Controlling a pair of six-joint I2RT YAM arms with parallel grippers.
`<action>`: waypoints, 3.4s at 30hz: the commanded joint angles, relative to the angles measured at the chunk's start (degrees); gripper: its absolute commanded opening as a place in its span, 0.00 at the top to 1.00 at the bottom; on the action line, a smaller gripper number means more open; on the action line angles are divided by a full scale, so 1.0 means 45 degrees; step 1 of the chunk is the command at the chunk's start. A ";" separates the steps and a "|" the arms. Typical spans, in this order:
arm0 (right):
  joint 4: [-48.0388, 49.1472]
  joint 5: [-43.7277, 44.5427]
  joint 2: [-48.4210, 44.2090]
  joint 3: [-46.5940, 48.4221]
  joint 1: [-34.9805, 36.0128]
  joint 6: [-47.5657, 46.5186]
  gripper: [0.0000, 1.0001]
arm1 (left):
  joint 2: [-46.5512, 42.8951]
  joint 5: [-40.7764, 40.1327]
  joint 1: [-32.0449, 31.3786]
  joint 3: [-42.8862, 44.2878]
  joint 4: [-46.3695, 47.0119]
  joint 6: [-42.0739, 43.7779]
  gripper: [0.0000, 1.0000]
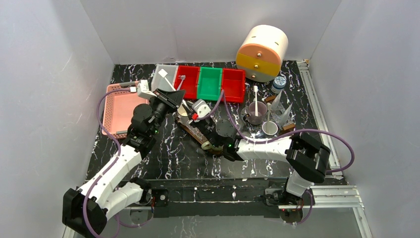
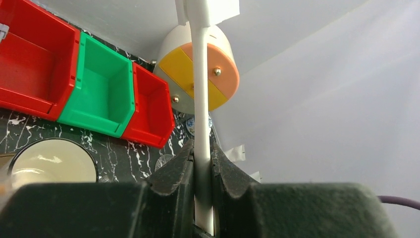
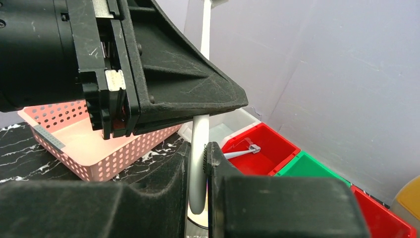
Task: Prepare toiletry sets of a toothbrush and toothpaste on the tray
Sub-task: Pick up the toothbrush from the storage box.
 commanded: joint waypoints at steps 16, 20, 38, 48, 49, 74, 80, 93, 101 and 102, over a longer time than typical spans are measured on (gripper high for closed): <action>-0.1275 -0.1044 -0.2825 -0.0990 -0.0310 0.0454 0.99 | -0.0633 0.0381 0.0011 0.3520 -0.5648 0.3743 0.43; -0.2011 -0.1411 -0.3697 -0.1382 -0.0586 0.0654 0.99 | -0.0700 0.0547 0.0064 0.4018 -0.6359 0.4048 0.41; -0.2351 -0.2953 -0.5654 -0.3253 -0.1435 0.1246 0.99 | -0.0183 0.1802 0.0131 0.5912 -0.8561 0.3095 0.50; -0.1688 -0.3220 -0.6044 -0.3939 -0.1635 0.1291 0.99 | 0.0477 0.1996 0.0566 0.6245 -0.9241 0.2238 0.51; -0.1586 -0.3248 -0.6081 -0.4018 -0.1641 0.1325 0.99 | 0.0532 0.2312 0.0629 0.6146 -0.9019 0.2023 0.51; -0.1083 -0.4975 -0.6372 -0.4692 -0.2022 0.1315 0.99 | 0.2184 0.7474 0.2166 0.6775 -0.8689 0.1468 0.80; -0.1073 -0.5450 -0.6280 -0.4665 -0.2144 0.1352 0.99 | 0.2265 0.8233 0.2259 0.6944 -0.9152 0.1782 0.80; -0.0760 -0.5472 -0.6162 -0.4850 -0.2257 0.1463 0.60 | 0.0968 0.6820 0.2406 0.6297 -0.9260 0.1406 1.00; -0.0965 -0.5444 -0.6429 -0.5032 -0.2257 0.1641 0.30 | -0.1024 0.3608 0.2405 0.5233 -0.9897 0.1188 1.00; -0.1083 -0.5393 -0.6579 -0.5060 -0.2248 0.1640 0.26 | -0.1282 0.3170 0.2414 0.5087 -0.9997 0.1181 1.00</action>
